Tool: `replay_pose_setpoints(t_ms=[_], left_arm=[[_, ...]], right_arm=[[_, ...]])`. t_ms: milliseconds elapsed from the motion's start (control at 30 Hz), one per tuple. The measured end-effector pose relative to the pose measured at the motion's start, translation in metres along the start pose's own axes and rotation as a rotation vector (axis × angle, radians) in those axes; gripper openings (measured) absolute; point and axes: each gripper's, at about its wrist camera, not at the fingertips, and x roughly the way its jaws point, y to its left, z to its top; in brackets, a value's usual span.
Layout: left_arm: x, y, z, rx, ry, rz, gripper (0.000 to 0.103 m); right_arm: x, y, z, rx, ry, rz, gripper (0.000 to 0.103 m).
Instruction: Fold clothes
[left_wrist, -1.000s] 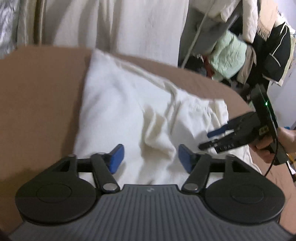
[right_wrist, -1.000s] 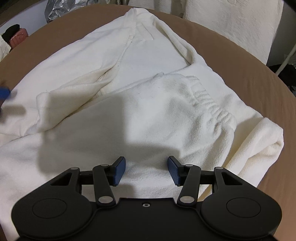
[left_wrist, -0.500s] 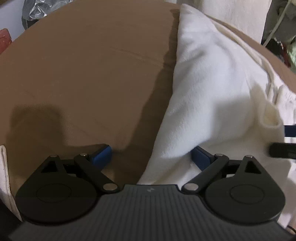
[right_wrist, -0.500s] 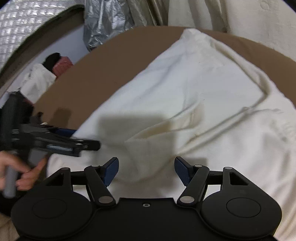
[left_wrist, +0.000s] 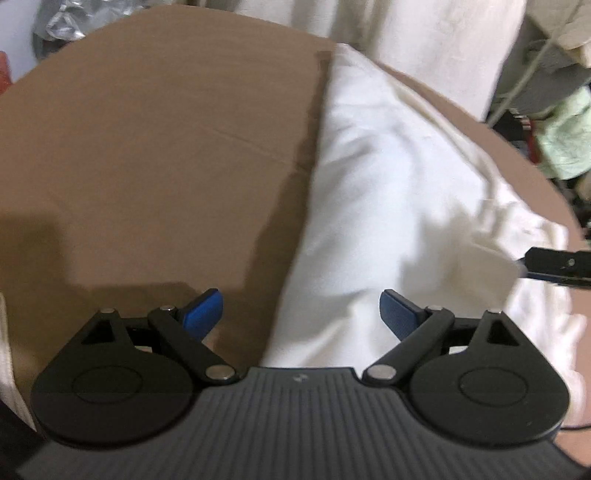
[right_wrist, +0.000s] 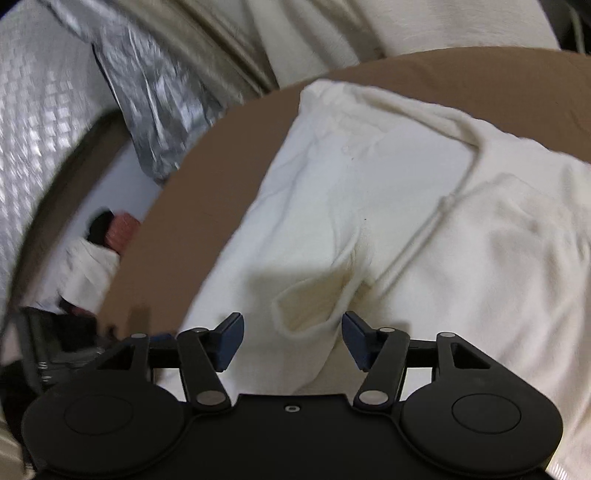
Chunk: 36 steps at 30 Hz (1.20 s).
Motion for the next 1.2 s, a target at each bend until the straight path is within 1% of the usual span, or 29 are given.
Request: replay_pose_setpoints(t_ms=[33,100,167,200,267,333,400,433,467,500,533,567,600,667,733,800,900,1000,1167,1200], left_arm=[[-0.004,-0.002,0.0,0.012,-0.014,-0.023,0.093],[-0.012,-0.011,0.001,0.051,-0.063,-0.027,0.093],[-0.014,-0.018,0.003,0.084,-0.101,-0.027,0.093],[-0.014,-0.02,0.004,0.093,-0.11,-0.032,0.093],[-0.006,-0.022,0.006,0.085,-0.1,-0.048,0.093],[0.001,-0.021,0.006,0.071,-0.081,-0.063,0.093],[0.003,-0.019,0.005,0.061,-0.069,-0.066,0.093],[0.003,-0.018,0.004,0.059,-0.066,-0.066,0.093],[0.003,-0.018,0.003,0.059,-0.066,-0.065,0.093],[0.004,-0.018,0.002,0.059,-0.068,-0.064,0.093],[0.002,-0.018,0.001,0.059,-0.07,-0.064,0.093],[-0.001,-0.018,-0.001,0.061,-0.075,-0.064,0.093],[-0.002,-0.018,-0.001,0.064,-0.081,-0.065,0.093],[-0.004,-0.02,-0.002,0.069,-0.093,-0.064,0.093],[-0.008,-0.022,-0.003,0.076,-0.106,-0.067,0.093],[-0.011,-0.026,-0.003,0.087,-0.12,-0.075,0.093],[-0.011,-0.04,-0.006,0.121,-0.128,-0.082,0.093],[-0.005,-0.058,-0.011,0.164,-0.122,-0.088,0.093],[0.005,-0.088,-0.018,0.236,-0.111,-0.098,0.093],[0.007,-0.094,-0.02,0.251,-0.109,-0.1,0.093]], right_arm=[[-0.008,-0.003,-0.006,0.004,-0.02,0.01,0.065],[-0.021,-0.009,-0.019,-0.026,-0.069,0.015,0.064],[-0.024,-0.012,-0.026,-0.103,-0.085,-0.007,0.063],[-0.023,-0.01,-0.029,-0.162,-0.073,-0.026,0.058],[-0.016,-0.005,-0.03,-0.279,-0.041,-0.061,0.055],[-0.006,-0.001,-0.029,-0.374,-0.012,-0.092,0.054],[0.005,-0.003,-0.028,-0.385,0.001,-0.095,0.052],[0.012,-0.005,-0.026,-0.376,0.007,-0.084,0.049],[0.016,-0.006,-0.026,-0.374,0.011,-0.08,0.036],[0.02,-0.006,-0.026,-0.382,0.014,-0.089,0.014],[0.025,-0.005,-0.026,-0.389,0.018,-0.097,0.005],[0.027,-0.005,-0.026,-0.394,0.015,-0.106,0.002],[0.024,-0.006,-0.027,-0.389,-0.008,-0.109,0.002],[0.009,-0.01,-0.028,-0.344,-0.059,-0.089,0.001],[-0.01,-0.017,-0.029,-0.293,-0.094,-0.087,0.001],[-0.032,-0.025,-0.03,-0.277,-0.122,-0.117,0.001],[-0.066,-0.041,-0.035,-0.249,-0.163,-0.176,0.001],[-0.106,-0.07,-0.042,-0.176,-0.227,-0.239,0.001],[-0.171,-0.134,-0.063,-0.061,-0.326,-0.407,0.001],[-0.184,-0.151,-0.068,-0.032,-0.341,-0.456,0.001]])
